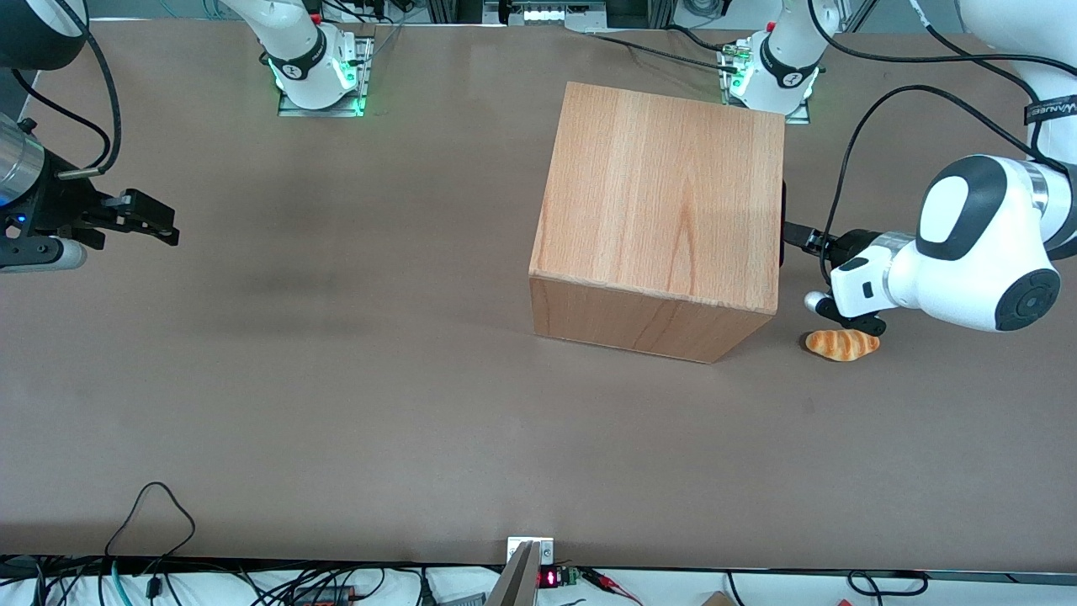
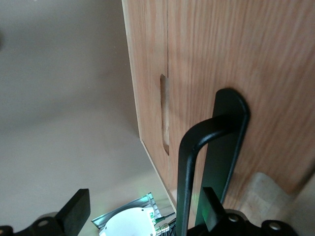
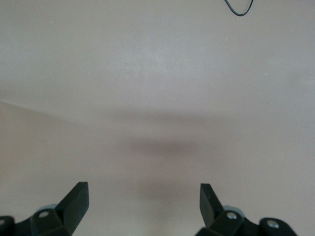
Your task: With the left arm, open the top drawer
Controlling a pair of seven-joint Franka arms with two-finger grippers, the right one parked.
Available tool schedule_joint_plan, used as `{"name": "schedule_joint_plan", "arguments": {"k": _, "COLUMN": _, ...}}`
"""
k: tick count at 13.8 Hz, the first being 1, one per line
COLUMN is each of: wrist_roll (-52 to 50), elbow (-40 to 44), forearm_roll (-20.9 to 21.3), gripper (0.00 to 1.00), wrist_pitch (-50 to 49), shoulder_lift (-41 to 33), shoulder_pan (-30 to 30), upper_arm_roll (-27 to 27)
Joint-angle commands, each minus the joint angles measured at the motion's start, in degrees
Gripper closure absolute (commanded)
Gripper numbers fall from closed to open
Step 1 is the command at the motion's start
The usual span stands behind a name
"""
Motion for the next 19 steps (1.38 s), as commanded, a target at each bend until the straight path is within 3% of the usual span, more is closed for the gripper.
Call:
{"name": "schedule_joint_plan", "arguments": {"k": 1, "wrist_roll": 0.82, "elbow": -1.78, "forearm_roll": -1.16, "gripper": 0.0, "wrist_pitch": 0.93, "shoulder_lift": -1.2, "shoulder_pan": 0.57, "upper_arm_roll": -0.74}}
{"name": "schedule_joint_plan", "arguments": {"k": 12, "wrist_roll": 2.67, "elbow": -4.68, "forearm_roll": -0.9, "gripper": 0.0, "wrist_pitch": 6.46, "shoulder_lift": -0.23, "shoulder_pan": 0.57, "upper_arm_roll": -0.65}}
{"name": "schedule_joint_plan", "arguments": {"k": 19, "wrist_roll": 3.81, "elbow": -3.89, "forearm_roll": 1.92, "gripper": 0.0, "wrist_pitch": 7.6, "shoulder_lift": -0.06, "shoulder_pan": 0.83, "upper_arm_roll": -0.56}}
